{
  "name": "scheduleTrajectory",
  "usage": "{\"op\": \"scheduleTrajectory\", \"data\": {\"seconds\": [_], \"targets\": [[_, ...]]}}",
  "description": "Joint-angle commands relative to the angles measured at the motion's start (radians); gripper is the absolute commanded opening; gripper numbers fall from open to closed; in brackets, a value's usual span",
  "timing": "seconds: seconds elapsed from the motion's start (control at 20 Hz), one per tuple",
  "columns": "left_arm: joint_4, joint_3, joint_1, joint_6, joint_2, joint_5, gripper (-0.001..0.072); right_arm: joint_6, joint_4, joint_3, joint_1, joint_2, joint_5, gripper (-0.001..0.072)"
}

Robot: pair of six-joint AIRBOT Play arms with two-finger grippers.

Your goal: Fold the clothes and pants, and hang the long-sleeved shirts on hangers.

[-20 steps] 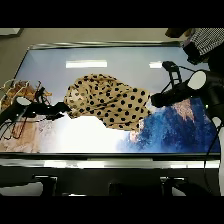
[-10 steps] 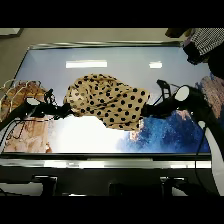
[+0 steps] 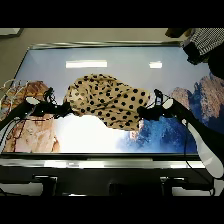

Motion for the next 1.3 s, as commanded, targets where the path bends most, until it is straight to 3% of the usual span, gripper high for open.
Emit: {"op": "scheduleTrajectory", "data": {"seconds": [0.0, 0.25, 0.5, 0.65, 0.8, 0.95, 1.25], "targets": [[0.042, 0.053, -0.002, 0.013, 0.046, 0.002, 0.0022, -0.047, 0.039, 0.054, 0.000, 0.047, -0.005, 0.0028], [0.246, 0.396, -0.003, -0.051, 0.239, 0.001, 0.0022, 0.075, -0.157, 0.333, 0.000, 0.314, 0.112, 0.0028], [0.269, 0.730, -0.003, -0.050, 0.475, 0.007, 0.0023, 0.095, -0.272, 0.605, 0.000, 0.620, 0.227, 0.0028], [0.282, 0.769, -0.002, -0.051, 0.636, 0.046, 0.0025, 0.117, -0.272, 0.639, 0.000, 0.826, 0.285, 0.0029], [0.314, 0.769, -0.002, -0.051, 0.765, 0.046, 0.0025, 0.235, -0.278, 0.640, 0.000, 0.978, 0.353, 0.0029], [0.320, 0.769, 0.001, -0.062, 0.813, 0.046, 0.0025, 0.344, -0.278, 0.640, 0.000, 1.038, 0.374, 0.0029], [0.315, 0.721, -0.001, -0.107, 0.647, 0.087, 0.0025, 0.385, -0.274, 0.640, 0.000, 0.870, 0.379, 0.0029]]}}
